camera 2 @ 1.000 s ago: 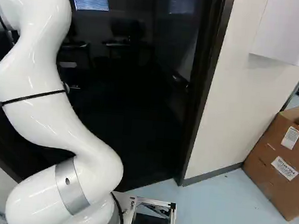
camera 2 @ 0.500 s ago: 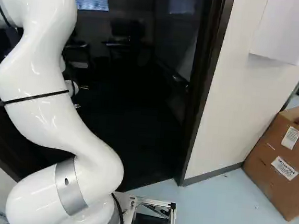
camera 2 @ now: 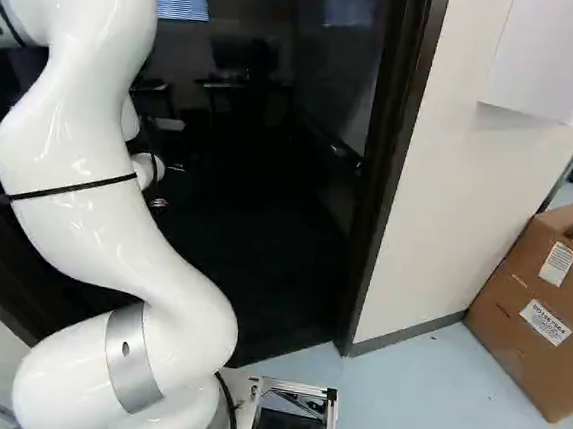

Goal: Open the door and move inside

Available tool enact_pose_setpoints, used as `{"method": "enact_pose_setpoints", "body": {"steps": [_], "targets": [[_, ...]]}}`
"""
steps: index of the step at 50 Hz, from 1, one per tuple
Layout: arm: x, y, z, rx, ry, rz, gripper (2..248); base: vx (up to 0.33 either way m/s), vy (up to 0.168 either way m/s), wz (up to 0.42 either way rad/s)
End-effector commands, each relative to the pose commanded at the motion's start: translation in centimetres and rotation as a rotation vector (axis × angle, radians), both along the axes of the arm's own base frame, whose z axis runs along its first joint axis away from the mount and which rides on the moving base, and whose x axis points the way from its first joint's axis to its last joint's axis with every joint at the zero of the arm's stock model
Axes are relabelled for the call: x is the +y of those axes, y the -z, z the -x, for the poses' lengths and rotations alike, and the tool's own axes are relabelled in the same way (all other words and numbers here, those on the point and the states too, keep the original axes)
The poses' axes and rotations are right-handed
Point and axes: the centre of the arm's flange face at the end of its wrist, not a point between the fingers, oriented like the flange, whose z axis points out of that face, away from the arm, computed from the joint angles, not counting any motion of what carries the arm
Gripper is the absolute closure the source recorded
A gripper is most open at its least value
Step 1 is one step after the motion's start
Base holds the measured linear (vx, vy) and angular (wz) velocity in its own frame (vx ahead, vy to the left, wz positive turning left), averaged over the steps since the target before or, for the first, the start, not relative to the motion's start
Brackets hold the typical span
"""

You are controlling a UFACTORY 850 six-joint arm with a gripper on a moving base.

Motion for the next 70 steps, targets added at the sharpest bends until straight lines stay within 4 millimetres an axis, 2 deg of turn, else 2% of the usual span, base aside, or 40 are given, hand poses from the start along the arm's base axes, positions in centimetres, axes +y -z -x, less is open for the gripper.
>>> {"method": "enact_pose_setpoints", "body": {"steps": [70], "targets": [[-10.6,-0.5,-0.1,-0.004,0.146,0.025,3,0.0,0.0,0.0]]}}
